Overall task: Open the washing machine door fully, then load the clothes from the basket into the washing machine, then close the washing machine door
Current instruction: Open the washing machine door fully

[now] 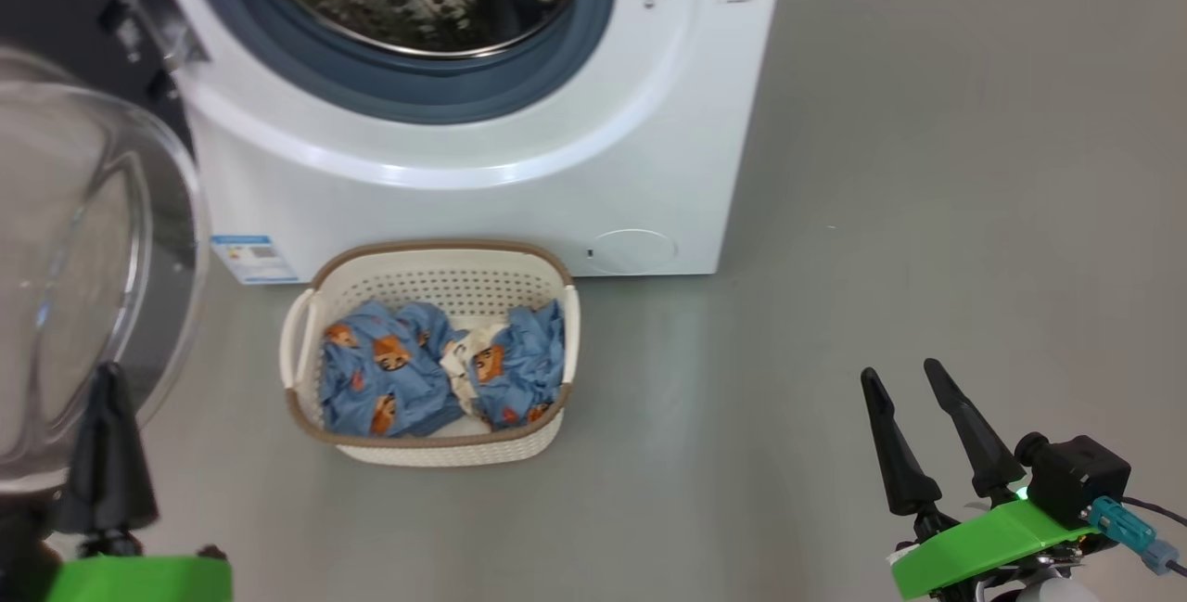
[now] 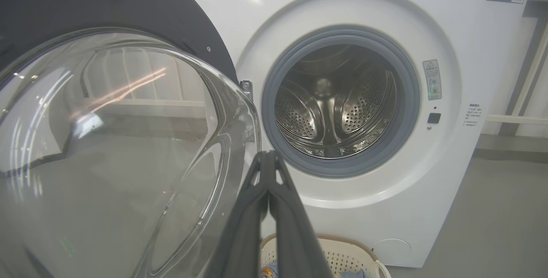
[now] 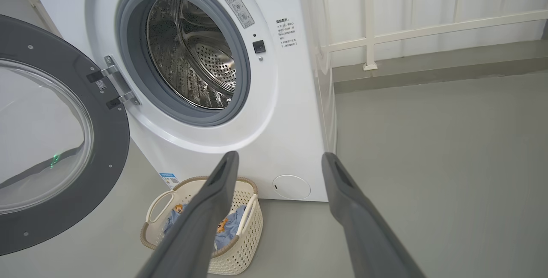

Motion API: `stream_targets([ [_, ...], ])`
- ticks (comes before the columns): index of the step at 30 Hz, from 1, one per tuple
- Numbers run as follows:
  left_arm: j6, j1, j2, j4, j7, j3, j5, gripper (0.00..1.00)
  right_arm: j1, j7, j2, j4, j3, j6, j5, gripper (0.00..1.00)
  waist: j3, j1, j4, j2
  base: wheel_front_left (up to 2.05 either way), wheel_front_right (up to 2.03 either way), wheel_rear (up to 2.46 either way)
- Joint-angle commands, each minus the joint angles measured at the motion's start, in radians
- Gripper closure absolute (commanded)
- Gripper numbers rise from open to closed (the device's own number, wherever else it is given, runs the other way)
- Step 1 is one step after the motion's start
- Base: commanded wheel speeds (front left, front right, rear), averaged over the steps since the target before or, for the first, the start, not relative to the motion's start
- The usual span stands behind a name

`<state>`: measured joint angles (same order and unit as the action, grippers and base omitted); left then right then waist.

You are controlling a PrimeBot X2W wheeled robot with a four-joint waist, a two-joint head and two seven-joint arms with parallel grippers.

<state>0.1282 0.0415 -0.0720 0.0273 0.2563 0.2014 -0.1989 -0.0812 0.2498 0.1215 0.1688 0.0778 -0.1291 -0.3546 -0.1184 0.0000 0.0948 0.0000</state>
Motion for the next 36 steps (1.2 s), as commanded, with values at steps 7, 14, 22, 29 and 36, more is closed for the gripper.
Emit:
stream_targets([
  [7,0.002,-0.048,-0.008,0.0,0.005,-0.015,-0.021,0.09,0.006,0.012,-0.003,-0.041,0.011,-0.002,0.007,0.0,0.011,0.0,-0.087,0.0,0.0,0.0,0.0],
  [14,0.002,-0.085,0.006,-0.042,0.005,-0.041,-0.018,0.0,0.026,0.012,0.002,-0.073,0.001,-0.002,0.017,0.0,0.034,0.0,-0.099,0.0,0.0,0.0,0.0],
  [22,0.002,-0.137,0.011,-0.068,0.005,-0.047,-0.01,0.0,0.041,0.012,0.01,-0.099,0.0,-0.002,0.031,0.0,0.061,0.0,-0.106,0.0,0.0,0.0,0.0],
  [29,-0.002,-0.157,0.016,-0.065,0.005,-0.041,-0.015,0.0,0.069,0.012,0.014,-0.111,-0.01,-0.002,0.041,0.0,0.084,0.0,-0.102,0.0,0.0,0.0,0.0],
  [36,-0.017,-0.155,0.018,-0.062,0.005,-0.024,-0.005,0.0,0.084,0.012,0.01,-0.101,-0.01,-0.002,0.049,0.0,0.088,0.0,-0.1,0.0,0.0,0.0,0.0],
])
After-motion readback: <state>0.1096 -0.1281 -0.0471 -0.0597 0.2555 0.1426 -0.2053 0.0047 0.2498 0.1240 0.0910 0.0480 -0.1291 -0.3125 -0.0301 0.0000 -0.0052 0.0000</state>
